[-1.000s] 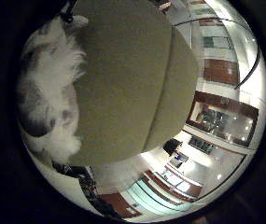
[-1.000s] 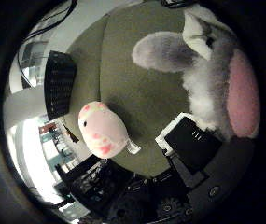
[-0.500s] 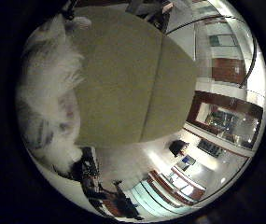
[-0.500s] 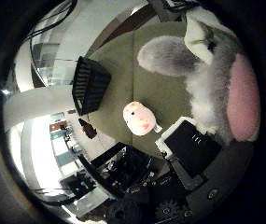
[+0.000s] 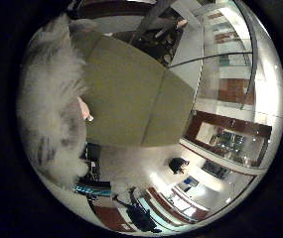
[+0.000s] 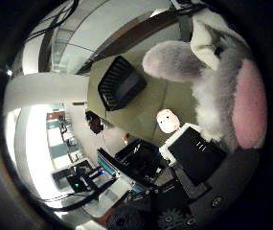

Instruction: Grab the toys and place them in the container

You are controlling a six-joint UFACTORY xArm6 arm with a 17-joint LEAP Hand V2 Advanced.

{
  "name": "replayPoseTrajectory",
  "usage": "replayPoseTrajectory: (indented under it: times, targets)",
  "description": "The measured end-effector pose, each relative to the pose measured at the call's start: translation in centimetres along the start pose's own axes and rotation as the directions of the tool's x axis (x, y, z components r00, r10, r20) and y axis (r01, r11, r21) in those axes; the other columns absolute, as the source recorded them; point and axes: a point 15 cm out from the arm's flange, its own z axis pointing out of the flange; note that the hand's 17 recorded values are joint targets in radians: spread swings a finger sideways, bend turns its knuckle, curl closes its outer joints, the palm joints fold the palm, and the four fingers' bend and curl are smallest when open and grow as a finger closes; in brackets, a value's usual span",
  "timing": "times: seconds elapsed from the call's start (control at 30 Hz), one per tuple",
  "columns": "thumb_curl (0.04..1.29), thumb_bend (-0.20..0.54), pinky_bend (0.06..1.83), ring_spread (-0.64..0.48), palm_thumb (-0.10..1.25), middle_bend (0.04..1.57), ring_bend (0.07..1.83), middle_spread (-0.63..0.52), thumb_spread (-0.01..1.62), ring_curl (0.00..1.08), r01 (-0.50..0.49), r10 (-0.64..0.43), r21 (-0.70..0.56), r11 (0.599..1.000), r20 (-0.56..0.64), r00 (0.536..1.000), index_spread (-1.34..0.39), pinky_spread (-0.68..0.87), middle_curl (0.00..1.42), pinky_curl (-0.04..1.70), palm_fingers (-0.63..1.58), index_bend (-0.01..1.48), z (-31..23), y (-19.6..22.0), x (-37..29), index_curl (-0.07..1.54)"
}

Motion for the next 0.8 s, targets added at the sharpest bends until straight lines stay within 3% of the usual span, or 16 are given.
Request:
replayPoseTrajectory:
  times: [0.37,0.8]
  targets:
    - [0.93,-0.018,1.40,-0.36,1.04,1.30,1.48,-0.40,0.44,1.03,0.126,-0.125,0.050,0.991,-0.013,0.992,-0.32,-0.31,1.33,0.98,0.46,1.07,-5.9,-3.5,-13.0,1.00]
    - [0.94,-0.018,1.39,-0.35,1.05,1.31,1.48,-0.39,0.43,1.03,0.243,-0.245,0.049,0.969,0.030,0.969,-0.31,-0.31,1.33,0.98,0.45,1.08,-7.4,-5.0,-27.8,1.00]
